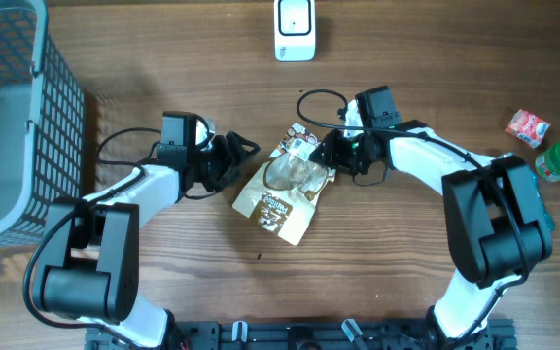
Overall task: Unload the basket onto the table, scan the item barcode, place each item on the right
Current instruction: 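Carry the bread bag up and hold its barcode at the scanner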
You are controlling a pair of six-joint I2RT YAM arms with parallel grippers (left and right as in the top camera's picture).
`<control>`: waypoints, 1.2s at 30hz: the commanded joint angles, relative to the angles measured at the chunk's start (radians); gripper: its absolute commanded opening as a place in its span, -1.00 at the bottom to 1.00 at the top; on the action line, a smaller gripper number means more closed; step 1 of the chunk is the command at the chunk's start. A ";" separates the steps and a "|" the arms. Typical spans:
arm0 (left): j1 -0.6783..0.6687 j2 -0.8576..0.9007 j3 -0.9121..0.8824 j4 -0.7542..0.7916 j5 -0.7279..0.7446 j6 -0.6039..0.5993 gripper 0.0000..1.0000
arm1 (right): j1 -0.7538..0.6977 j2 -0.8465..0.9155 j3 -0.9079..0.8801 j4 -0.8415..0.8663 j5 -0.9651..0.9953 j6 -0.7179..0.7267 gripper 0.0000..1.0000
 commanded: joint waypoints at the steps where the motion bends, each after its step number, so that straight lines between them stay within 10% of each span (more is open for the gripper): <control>1: 0.011 0.074 -0.063 -0.045 -0.183 0.028 0.56 | 0.008 0.036 -0.020 -0.005 -0.120 -0.154 -0.78; 4: 0.011 0.074 -0.063 -0.045 -0.208 0.029 0.57 | 0.008 0.034 -0.015 -0.005 -0.212 -0.191 -0.91; 7: 0.011 0.074 -0.063 -0.045 -0.233 0.028 0.99 | 0.008 0.029 -0.010 -0.005 -0.282 -0.209 -0.91; 36: 0.011 0.074 -0.063 -0.087 -0.288 0.035 1.00 | -0.037 -0.737 0.000 -0.269 -0.149 -0.026 -0.91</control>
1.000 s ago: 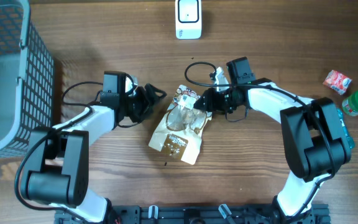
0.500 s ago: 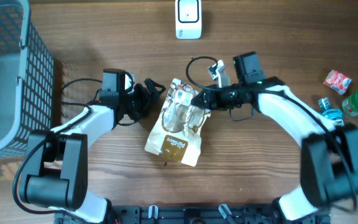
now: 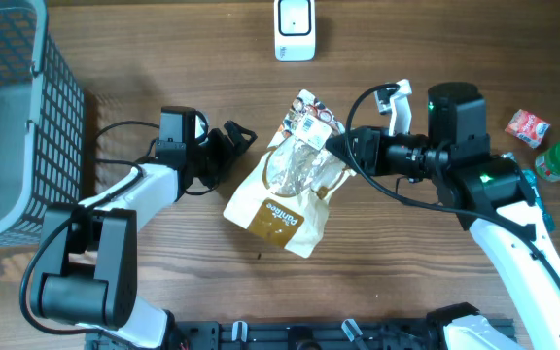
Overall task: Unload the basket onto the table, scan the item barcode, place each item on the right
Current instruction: 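Carry the bread bag up and hold its barcode at the scanner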
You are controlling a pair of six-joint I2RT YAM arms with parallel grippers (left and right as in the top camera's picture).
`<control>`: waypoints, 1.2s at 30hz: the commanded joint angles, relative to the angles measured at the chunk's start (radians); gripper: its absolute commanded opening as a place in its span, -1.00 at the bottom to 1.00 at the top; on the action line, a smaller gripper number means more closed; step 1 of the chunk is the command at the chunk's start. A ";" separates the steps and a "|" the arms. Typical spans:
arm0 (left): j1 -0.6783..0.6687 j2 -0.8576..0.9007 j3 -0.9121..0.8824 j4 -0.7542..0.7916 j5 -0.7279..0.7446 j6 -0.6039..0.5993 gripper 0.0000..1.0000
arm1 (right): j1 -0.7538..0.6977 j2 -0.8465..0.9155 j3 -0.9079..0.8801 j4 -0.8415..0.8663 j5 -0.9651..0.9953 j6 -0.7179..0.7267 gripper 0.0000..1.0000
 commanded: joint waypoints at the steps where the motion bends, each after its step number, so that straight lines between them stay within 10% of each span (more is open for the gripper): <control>1: 0.013 0.093 -0.074 -0.089 -0.171 0.056 1.00 | 0.001 -0.016 0.013 -0.010 0.003 0.017 -0.91; 9: 0.017 -0.296 0.151 -0.430 -0.493 0.422 1.00 | 0.001 -0.017 0.034 -0.057 0.039 -0.024 -0.91; 23: 0.017 -1.344 0.173 -0.530 -0.803 0.722 1.00 | 0.001 -0.017 0.036 -0.094 0.145 -0.087 -0.91; 36: 0.017 -1.548 0.173 -0.505 -0.820 1.168 1.00 | 0.001 -0.019 0.167 -0.106 0.172 -0.140 -0.91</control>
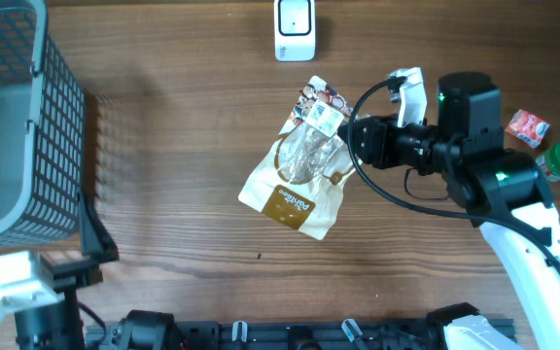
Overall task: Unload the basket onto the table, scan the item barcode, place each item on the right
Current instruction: 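Carry the bread bag up and hold its barcode at the scanner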
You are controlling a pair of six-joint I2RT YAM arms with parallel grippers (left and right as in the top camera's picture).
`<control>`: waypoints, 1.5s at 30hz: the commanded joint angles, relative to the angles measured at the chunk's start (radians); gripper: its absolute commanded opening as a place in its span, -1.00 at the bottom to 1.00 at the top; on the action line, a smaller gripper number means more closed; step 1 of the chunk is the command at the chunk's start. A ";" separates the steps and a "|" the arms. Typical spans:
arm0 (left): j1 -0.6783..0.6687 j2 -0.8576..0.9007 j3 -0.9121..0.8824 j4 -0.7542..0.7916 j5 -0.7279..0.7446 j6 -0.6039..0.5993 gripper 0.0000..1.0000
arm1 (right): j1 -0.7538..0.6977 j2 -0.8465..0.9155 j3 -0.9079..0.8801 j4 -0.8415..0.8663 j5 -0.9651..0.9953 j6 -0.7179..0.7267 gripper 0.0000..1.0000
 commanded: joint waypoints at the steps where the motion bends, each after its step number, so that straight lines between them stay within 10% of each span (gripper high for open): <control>1: 0.005 -0.068 -0.004 -0.077 -0.005 0.111 1.00 | 0.002 -0.016 0.048 -0.002 0.023 -0.024 -0.91; 5: 0.005 -0.157 -0.004 -0.110 0.191 0.155 1.00 | 0.002 -0.016 0.093 0.010 0.077 -0.054 -0.91; 19: 0.005 -0.232 -0.004 -0.285 0.190 0.338 1.00 | 0.031 0.110 0.184 0.341 0.747 -0.141 -0.90; 26: 0.005 -0.232 -0.004 -0.288 0.156 0.338 1.00 | 0.215 0.361 0.184 0.820 1.332 -0.768 -0.91; 34: 0.005 -0.232 -0.004 -0.288 0.156 0.337 1.00 | 0.257 0.667 0.184 1.483 1.422 -1.524 -0.91; 45: 0.005 -0.232 -0.004 -0.558 0.156 0.338 1.00 | 0.258 0.874 0.184 1.630 1.282 -1.731 -0.90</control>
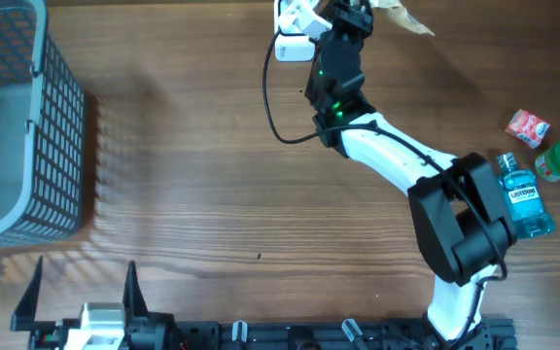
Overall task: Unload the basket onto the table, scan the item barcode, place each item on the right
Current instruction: 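Carry the bread bag up and hold its barcode at the scanner, then carry the bread bag right and set it beside the bottle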
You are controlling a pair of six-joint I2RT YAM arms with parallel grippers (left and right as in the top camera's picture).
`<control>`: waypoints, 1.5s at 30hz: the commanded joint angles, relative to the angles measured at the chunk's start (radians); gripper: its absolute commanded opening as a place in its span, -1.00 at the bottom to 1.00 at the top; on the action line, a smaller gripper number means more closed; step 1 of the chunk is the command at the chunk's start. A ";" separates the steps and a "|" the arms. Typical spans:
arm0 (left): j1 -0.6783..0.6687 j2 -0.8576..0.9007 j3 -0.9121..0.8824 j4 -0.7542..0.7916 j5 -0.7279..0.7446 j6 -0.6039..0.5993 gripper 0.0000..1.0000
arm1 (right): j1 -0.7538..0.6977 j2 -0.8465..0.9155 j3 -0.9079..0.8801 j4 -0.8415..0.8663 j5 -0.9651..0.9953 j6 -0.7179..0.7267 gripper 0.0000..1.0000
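The white barcode scanner [287, 21] stands at the far edge of the table, partly covered by my right arm. My right gripper [366, 10] reaches to that edge just right of the scanner and is shut on the tan snack bag [406, 17]. Only a corner of the bag shows at the top of the overhead view, and its barcode is out of sight. My left gripper [81, 280] is open and empty at the near left edge, far from the bag.
A grey mesh basket [8, 117] fills the far left. At the right stand a blue mouthwash bottle [523, 194], a green-lidded jar and a small red packet [528, 126].
My right gripper has moved with the bag from above the table's middle to the far edge beside the scanner. Most of the bag is now out of frame. The mouthwash bottle has come into view.
The bag lay mid-table with my right gripper at its top end and the left gripper open beside it. Then the right gripper held it raised. The left arm was then back at the near left corner, and the bag is now by the scanner.
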 commanded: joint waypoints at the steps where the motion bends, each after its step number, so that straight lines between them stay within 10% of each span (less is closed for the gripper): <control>1: 0.005 -0.004 0.002 -0.048 -0.009 0.011 1.00 | 0.001 0.091 0.008 0.054 -0.063 -0.080 -0.91; 9: 0.005 -0.004 0.002 -0.108 -0.009 0.011 1.00 | 0.019 0.311 0.041 0.283 -0.097 -0.208 -0.90; 45: 0.005 -0.004 0.002 -0.129 -0.009 0.011 1.00 | 0.062 0.469 0.251 0.087 -0.070 -0.187 -0.90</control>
